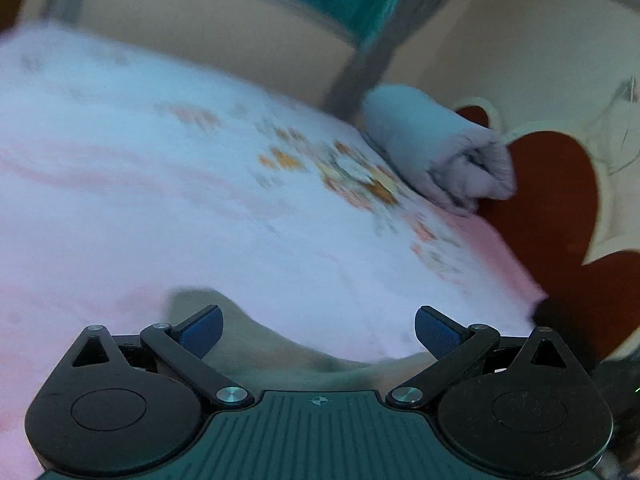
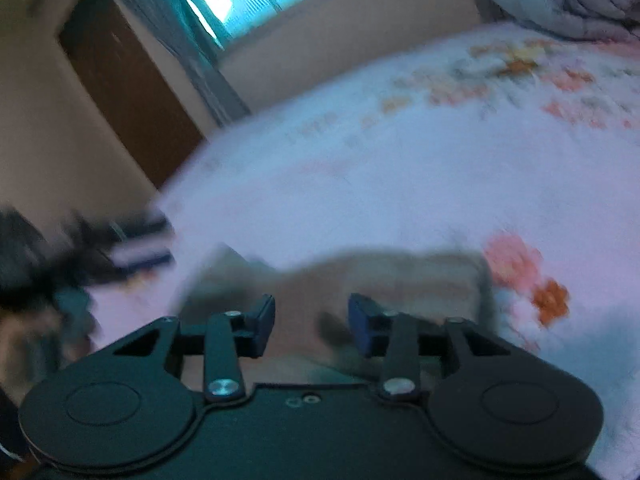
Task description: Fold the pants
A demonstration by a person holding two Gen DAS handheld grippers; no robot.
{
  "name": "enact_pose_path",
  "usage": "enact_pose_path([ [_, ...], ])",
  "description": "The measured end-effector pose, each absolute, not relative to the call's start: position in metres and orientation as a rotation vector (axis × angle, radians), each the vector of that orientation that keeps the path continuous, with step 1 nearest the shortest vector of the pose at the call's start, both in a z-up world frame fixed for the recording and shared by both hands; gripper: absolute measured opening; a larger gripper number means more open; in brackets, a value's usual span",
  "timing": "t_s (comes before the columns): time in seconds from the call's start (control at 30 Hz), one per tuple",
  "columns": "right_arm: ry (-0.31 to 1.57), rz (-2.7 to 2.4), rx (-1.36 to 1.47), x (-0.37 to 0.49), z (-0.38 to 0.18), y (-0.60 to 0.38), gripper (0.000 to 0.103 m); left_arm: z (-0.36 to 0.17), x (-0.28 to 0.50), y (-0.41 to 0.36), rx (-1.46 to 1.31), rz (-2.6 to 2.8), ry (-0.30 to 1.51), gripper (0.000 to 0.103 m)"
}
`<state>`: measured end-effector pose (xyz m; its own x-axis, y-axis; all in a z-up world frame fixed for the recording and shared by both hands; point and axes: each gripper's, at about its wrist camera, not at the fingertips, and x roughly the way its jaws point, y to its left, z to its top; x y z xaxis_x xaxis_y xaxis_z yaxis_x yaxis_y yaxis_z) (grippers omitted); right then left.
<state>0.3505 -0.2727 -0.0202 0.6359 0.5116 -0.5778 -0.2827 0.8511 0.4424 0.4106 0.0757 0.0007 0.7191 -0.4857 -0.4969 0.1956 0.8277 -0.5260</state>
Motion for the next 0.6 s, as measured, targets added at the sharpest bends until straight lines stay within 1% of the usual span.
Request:
enact_pose_path([
  [0.03, 0.769, 0.429, 0.299, 0.351, -0.028, -0.275, 0.004, -0.011, 0.418, 0.076, -0.502, -0.411, 0.699, 0.101],
  [0.07, 0.769, 0.413, 0.293, 0.350, -0.034, -0.282, 0.000, -0.023, 0.424, 0.076, -0.529, -0.413, 0.717, 0.101],
  [0.1, 0.771, 0.405, 0.316, 0.349, -0.040, -0.291, 0.000, -0.036, 0.429, 0.077, -0.542, -0.400, 0.733, 0.101],
  [0.13, 0.782, 0.415, 0.371, 0.350, -0.046, -0.299, 0.000, -0.049, 0.434, 0.079, -0.548, -0.375, 0.750, 0.093],
  [0.2, 0.794, 0.434, 0.437, 0.348, -0.052, -0.314, 0.000, -0.064, 0.434, 0.082, -0.576, -0.350, 0.741, 0.084],
  [0.3, 0.787, 0.448, 0.405, 0.343, -0.052, -0.317, 0.000, -0.069, 0.430, 0.084, -0.596, -0.349, 0.718, 0.083],
  [0.4, 0.793, 0.443, 0.435, 0.345, -0.049, -0.317, 0.000, -0.054, 0.420, 0.084, -0.561, -0.334, 0.712, 0.084],
  [0.43, 0.792, 0.433, 0.444, 0.345, -0.044, -0.315, 0.000, -0.045, 0.412, 0.088, -0.530, -0.320, 0.699, 0.085],
  [0.47, 0.777, 0.423, 0.434, 0.342, -0.039, -0.313, 0.000, -0.035, 0.403, 0.091, -0.487, -0.296, 0.689, 0.088],
  [0.5, 0.740, 0.420, 0.394, 0.333, -0.028, -0.310, 0.006, -0.026, 0.393, 0.093, -0.442, -0.259, 0.674, 0.098],
  [0.53, 0.706, 0.415, 0.351, 0.327, -0.022, -0.305, 0.022, -0.018, 0.381, 0.096, -0.405, -0.231, 0.648, 0.102],
  [0.6, 0.676, 0.430, 0.300, 0.316, -0.014, -0.297, 0.023, -0.012, 0.360, 0.100, -0.341, -0.211, 0.631, 0.102],
])
